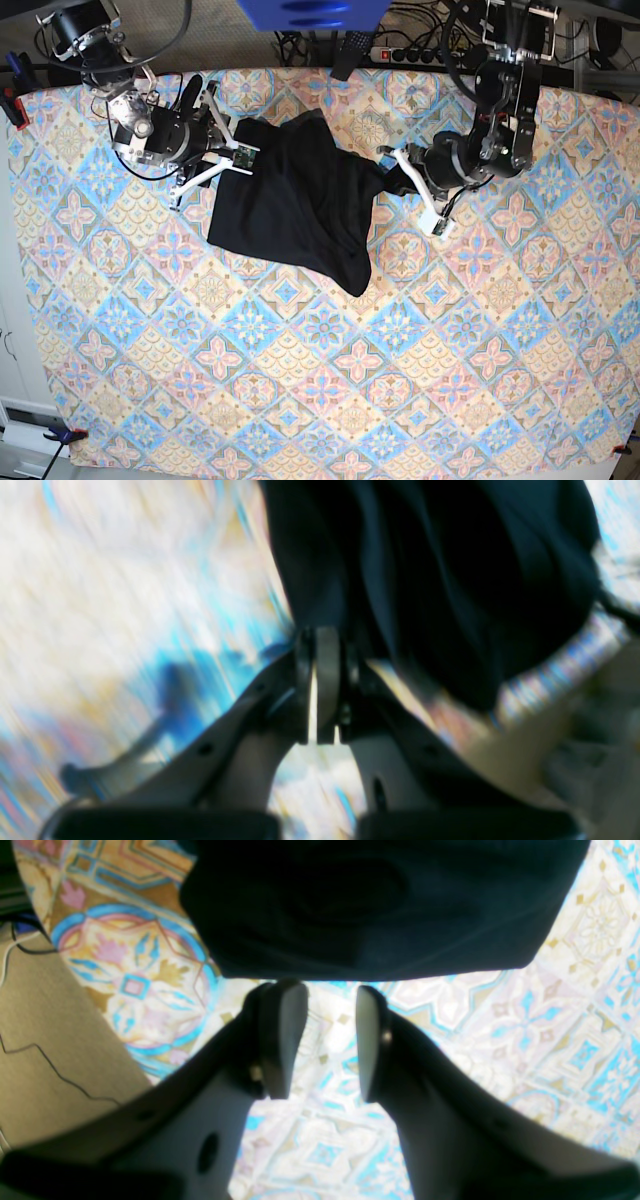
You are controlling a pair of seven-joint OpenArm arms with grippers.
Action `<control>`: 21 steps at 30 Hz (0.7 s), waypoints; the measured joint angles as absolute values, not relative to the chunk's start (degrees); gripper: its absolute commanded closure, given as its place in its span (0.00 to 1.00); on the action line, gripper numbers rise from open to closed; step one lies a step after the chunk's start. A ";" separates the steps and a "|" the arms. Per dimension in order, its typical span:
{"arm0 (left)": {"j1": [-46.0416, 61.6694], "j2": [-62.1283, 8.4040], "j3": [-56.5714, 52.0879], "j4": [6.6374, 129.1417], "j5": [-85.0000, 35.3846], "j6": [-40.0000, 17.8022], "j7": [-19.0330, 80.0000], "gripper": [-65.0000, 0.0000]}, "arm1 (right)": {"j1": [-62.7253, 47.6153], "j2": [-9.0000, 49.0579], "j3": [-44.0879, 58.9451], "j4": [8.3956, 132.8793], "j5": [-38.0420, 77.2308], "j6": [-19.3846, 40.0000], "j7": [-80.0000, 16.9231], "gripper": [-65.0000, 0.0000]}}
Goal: Fold the T-shirt properly
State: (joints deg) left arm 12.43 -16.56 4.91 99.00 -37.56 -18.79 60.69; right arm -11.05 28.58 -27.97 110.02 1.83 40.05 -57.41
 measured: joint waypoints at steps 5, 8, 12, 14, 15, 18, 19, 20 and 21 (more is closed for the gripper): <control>21.12 -17.50 3.66 107.02 -41.71 -19.00 60.64 0.97 | -11.05 28.75 -27.94 110.06 1.85 40.03 -57.60 0.70; 22.39 -16.84 4.71 107.74 -41.78 -19.11 60.64 0.94 | -10.48 28.73 -28.14 110.06 1.91 40.07 -57.45 0.70; 22.00 -15.38 8.80 107.72 -38.28 -15.09 60.20 0.70 | -9.47 28.71 -28.16 110.06 1.89 40.05 -57.36 0.70; 21.87 -14.85 11.42 107.72 -36.40 -12.49 60.25 0.56 | -9.61 28.75 -28.16 110.06 1.91 40.07 -57.47 0.70; 21.91 -14.41 12.53 107.72 -35.57 -12.21 60.20 0.50 | -9.74 28.73 -28.16 110.06 1.89 40.07 -57.45 0.70; 21.74 -13.52 15.31 107.72 -34.22 -12.25 60.36 0.44 | -9.69 28.73 -28.16 110.06 1.89 40.07 -57.41 0.70; 21.50 -13.34 16.05 107.70 -33.74 -12.21 60.36 0.45 | -9.67 28.73 -28.16 110.06 1.87 40.05 -57.43 0.70; 20.97 -13.15 16.60 107.57 -33.41 -12.25 60.45 0.46 | -9.65 28.75 -28.16 110.06 1.89 40.05 -57.41 0.70; 20.62 -13.08 16.78 107.20 -33.41 -12.25 59.96 0.46 | -9.67 28.73 -28.16 110.06 1.91 40.07 -57.36 0.70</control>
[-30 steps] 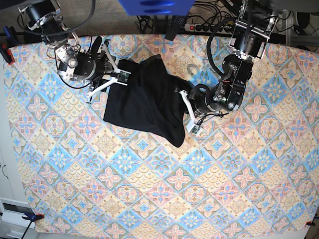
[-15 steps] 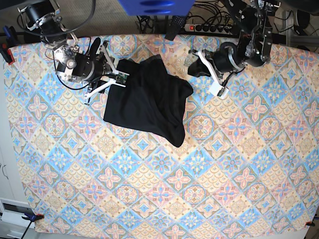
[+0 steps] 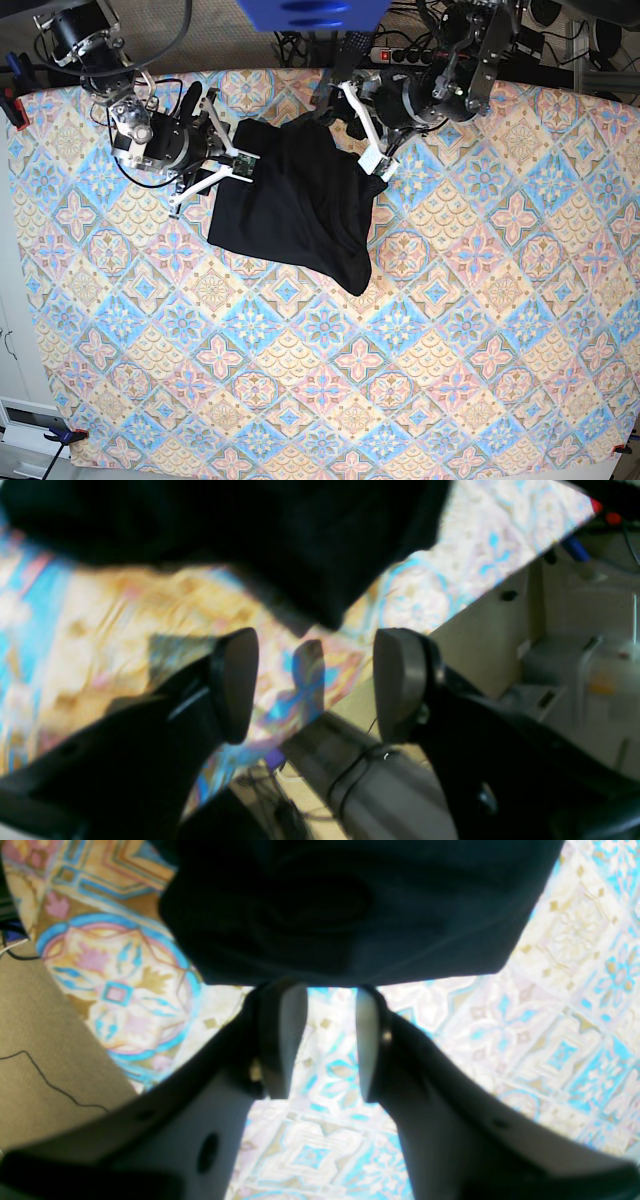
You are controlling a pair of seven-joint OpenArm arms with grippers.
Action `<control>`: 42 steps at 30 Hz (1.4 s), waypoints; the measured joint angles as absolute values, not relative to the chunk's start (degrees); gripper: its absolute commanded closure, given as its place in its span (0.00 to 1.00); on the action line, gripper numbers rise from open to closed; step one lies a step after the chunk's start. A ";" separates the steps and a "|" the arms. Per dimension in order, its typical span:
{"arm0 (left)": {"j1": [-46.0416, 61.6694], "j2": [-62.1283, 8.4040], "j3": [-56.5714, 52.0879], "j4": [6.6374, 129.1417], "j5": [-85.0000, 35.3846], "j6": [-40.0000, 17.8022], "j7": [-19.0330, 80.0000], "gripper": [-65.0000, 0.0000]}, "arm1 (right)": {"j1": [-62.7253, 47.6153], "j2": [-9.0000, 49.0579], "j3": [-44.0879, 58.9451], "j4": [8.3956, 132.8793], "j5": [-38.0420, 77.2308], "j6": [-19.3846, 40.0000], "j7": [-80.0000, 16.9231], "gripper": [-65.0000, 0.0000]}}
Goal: Fold the T-shirt properly
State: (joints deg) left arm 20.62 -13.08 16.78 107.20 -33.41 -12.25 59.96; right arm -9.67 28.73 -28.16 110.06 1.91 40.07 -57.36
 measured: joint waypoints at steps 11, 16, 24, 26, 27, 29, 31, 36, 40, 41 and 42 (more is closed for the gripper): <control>16.19 -10.39 17.91 99.63 -32.97 -12.01 56.80 0.47 | -9.67 28.73 -28.16 110.06 1.91 40.07 -57.41 0.70; 13.65 -6.94 18.02 96.90 -33.21 -12.08 56.64 0.52 | -9.72 28.75 -28.16 110.06 1.91 40.07 -57.43 0.70; 11.20 -5.87 17.72 92.05 -33.01 -12.16 56.58 1.00 | -9.67 28.75 -28.14 110.06 1.89 40.07 -57.43 0.70; 11.49 -6.59 17.67 93.54 -32.93 -11.77 56.75 1.00 | -9.67 28.73 -28.14 110.06 1.89 40.07 -57.41 0.70; 11.81 -7.66 17.67 95.13 -33.56 -11.97 56.97 1.00 | -9.69 28.71 -28.14 110.06 1.91 40.05 -57.41 0.70; 12.78 -9.32 17.47 98.74 -33.23 -11.90 56.49 1.00 | -9.69 28.73 -28.14 110.06 1.89 40.07 -57.45 0.70; 13.65 -10.61 15.25 100.18 -33.43 -12.21 56.58 1.00 | -9.69 28.73 -28.10 110.06 1.91 40.07 -57.41 0.70; 16.47 -12.34 7.90 103.74 -33.47 -11.86 56.97 1.00 | -9.72 28.73 -28.10 110.06 1.89 40.07 -57.45 0.70; 16.45 -13.67 4.45 104.86 -33.82 -12.21 56.77 1.00 | -9.65 28.73 -28.10 110.06 1.91 40.07 -57.39 0.70; 16.38 -13.67 3.62 104.86 -33.85 -12.23 56.73 1.00 | -9.69 28.73 -28.10 110.06 1.91 40.07 -57.43 0.70; 16.38 -13.67 2.66 104.86 -33.82 -12.21 55.86 1.00 | -9.67 28.73 -28.10 110.06 1.89 40.07 -57.45 0.70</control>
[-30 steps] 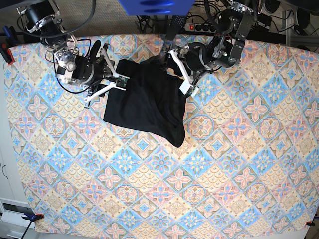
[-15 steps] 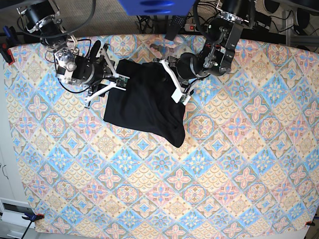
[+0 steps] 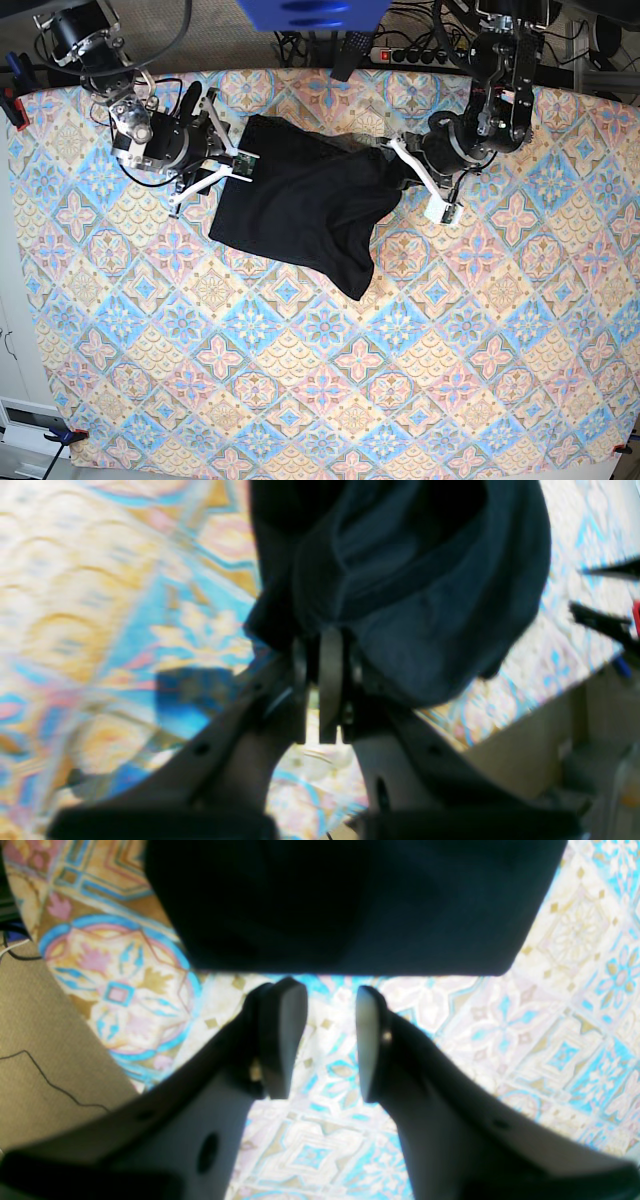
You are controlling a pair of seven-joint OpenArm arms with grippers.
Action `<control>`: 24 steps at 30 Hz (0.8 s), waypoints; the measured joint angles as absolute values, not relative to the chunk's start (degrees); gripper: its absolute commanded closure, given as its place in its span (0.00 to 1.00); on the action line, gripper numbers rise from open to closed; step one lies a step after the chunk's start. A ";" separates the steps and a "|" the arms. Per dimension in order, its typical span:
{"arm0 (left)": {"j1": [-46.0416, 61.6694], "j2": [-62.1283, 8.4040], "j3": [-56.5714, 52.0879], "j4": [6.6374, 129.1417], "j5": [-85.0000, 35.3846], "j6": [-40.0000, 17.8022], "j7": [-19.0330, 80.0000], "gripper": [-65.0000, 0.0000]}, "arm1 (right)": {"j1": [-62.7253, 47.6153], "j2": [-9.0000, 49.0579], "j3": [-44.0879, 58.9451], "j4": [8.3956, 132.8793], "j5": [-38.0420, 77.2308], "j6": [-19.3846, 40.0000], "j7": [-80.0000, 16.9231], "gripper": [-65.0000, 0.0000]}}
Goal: Fold the T-shirt properly
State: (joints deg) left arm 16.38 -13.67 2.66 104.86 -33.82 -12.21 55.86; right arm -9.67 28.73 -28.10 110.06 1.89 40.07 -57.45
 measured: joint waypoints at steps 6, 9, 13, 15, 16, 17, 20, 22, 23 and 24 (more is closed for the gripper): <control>16.05 -14.13 -1.61 104.03 -33.34 -12.25 51.18 1.00 | -9.63 28.73 -28.10 110.06 1.91 40.07 -57.39 0.70; 12.67 -14.11 -2.11 99.02 -33.08 -12.21 51.16 1.00 | -9.76 28.73 -28.10 110.06 1.93 40.10 -57.60 0.70; 8.71 -14.00 -2.02 92.53 -33.39 -12.23 50.85 0.95 | -9.65 28.73 -28.10 110.06 1.91 40.05 -57.60 0.70; 7.29 -13.91 -2.09 89.32 -33.15 -12.03 51.09 0.92 | -9.67 28.73 -28.12 110.06 1.96 40.07 -57.56 0.70; 6.48 -13.89 -2.13 88.03 -33.04 -12.01 51.27 0.89 | -9.69 28.73 -28.12 110.06 1.93 40.10 -57.58 0.70; 5.54 -13.82 -2.15 87.05 -33.01 -11.94 50.94 0.85 | -9.67 28.75 -28.12 110.06 1.93 40.07 -57.56 0.70; 2.59 -13.80 -2.22 84.58 -33.21 -11.79 46.26 0.73 | -9.65 28.73 -28.12 110.06 1.93 40.07 -57.58 0.70; 0.62 -13.82 -2.20 82.76 -33.32 -10.83 44.62 0.65 | -9.67 28.73 -28.25 110.06 1.91 40.07 -57.58 0.70; 0.08 -13.72 -2.13 82.13 -33.32 -9.52 43.81 0.62 | -9.67 28.71 -28.29 110.06 1.93 40.07 -57.58 0.70; -0.23 -13.65 -2.13 81.62 -33.28 -8.10 43.59 0.60 | -9.67 28.71 -28.29 110.06 1.93 40.07 -57.56 0.70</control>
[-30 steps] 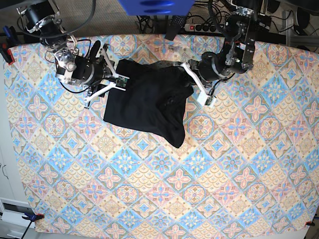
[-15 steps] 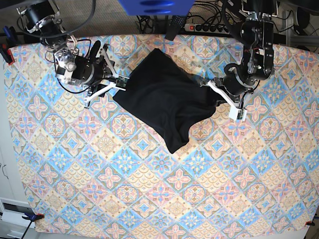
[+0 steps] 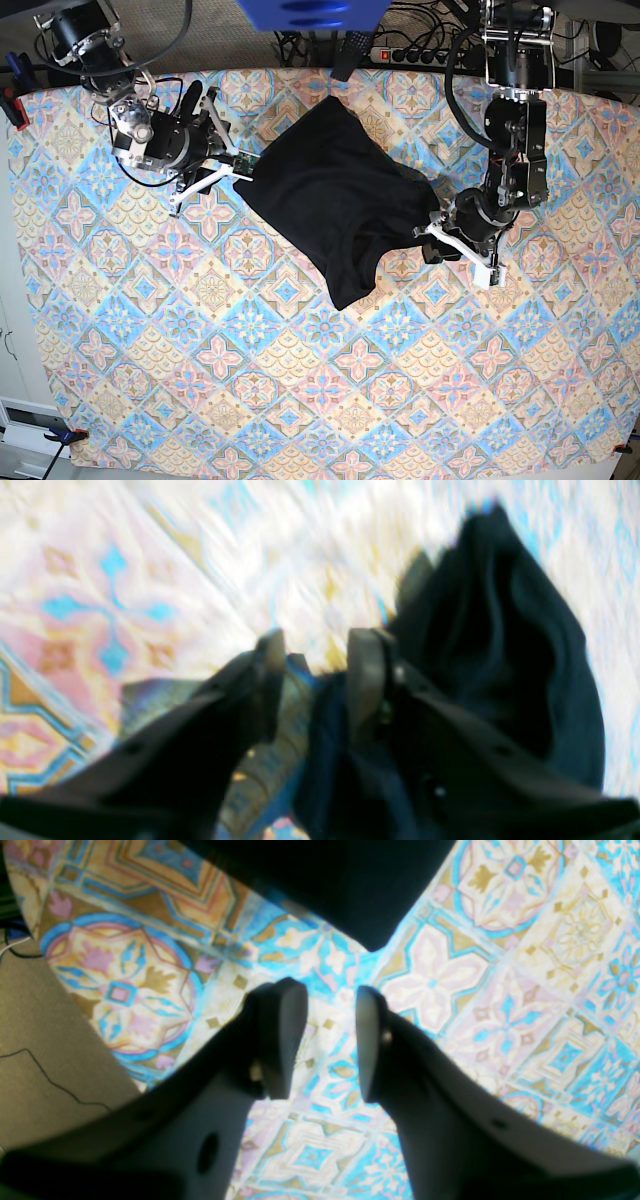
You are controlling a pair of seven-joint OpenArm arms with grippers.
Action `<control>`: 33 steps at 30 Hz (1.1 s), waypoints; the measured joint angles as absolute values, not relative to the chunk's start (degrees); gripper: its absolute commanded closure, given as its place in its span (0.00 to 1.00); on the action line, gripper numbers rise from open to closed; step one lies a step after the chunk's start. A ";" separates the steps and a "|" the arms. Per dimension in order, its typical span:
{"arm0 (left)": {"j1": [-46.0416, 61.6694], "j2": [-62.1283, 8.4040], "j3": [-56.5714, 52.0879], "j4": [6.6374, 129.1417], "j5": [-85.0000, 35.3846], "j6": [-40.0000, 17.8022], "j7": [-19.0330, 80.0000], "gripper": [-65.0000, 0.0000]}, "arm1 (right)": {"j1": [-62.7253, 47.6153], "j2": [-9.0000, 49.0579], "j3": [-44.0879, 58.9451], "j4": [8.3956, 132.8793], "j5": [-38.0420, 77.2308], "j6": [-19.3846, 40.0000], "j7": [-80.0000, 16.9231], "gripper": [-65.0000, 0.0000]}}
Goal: Fold the T-shirt properly
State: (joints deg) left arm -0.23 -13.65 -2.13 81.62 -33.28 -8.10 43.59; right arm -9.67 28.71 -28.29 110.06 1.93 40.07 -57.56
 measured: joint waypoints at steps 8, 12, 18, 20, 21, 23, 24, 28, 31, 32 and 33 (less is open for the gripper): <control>3.03 -12.53 -2.35 85.69 -33.69 -4.19 40.01 0.59 | -9.69 28.60 -28.29 110.06 1.91 40.07 -57.63 0.70; 11.03 -12.73 -0.32 101.38 -33.58 -4.32 40.03 0.59 | -9.65 28.56 -28.14 110.17 2.22 40.05 -57.41 0.70; 12.03 -12.58 4.73 104.99 -33.39 -5.15 44.34 0.58 | -9.63 28.58 -28.12 110.17 2.13 40.07 -57.58 0.70; 10.24 -13.04 4.62 102.45 -32.91 -4.34 46.57 0.58 | -9.69 28.60 -28.12 110.17 2.13 40.07 -57.63 0.70; 8.82 -13.32 4.64 101.12 -32.84 -4.49 47.20 0.57 | -9.74 28.58 -28.12 110.17 2.22 40.10 -57.56 0.70; 5.26 -13.32 5.61 98.52 -32.95 -4.49 47.35 0.57 | -9.63 28.51 -28.12 110.17 2.35 40.07 -57.56 0.70; 3.27 -13.50 6.57 96.97 -33.01 -4.60 47.42 0.57 | -9.56 28.53 -28.12 110.17 2.35 40.05 -57.52 0.70; -2.94 -14.68 13.04 89.97 -33.10 -4.49 48.66 0.57 | -9.67 28.62 -28.10 110.17 2.13 40.07 -57.63 0.70; -5.02 -14.59 17.12 87.90 -33.28 -4.91 48.82 0.57 | -9.63 28.47 -28.12 110.17 2.35 40.07 -57.30 0.70; -6.00 -14.31 18.11 86.72 -33.36 -4.93 48.86 0.57 | -9.65 28.49 -28.12 110.17 2.31 40.05 -57.23 0.70; -6.92 -14.15 18.94 85.49 -33.34 -4.93 48.60 0.57 | -9.69 28.58 -28.12 110.17 2.33 40.07 -57.39 0.70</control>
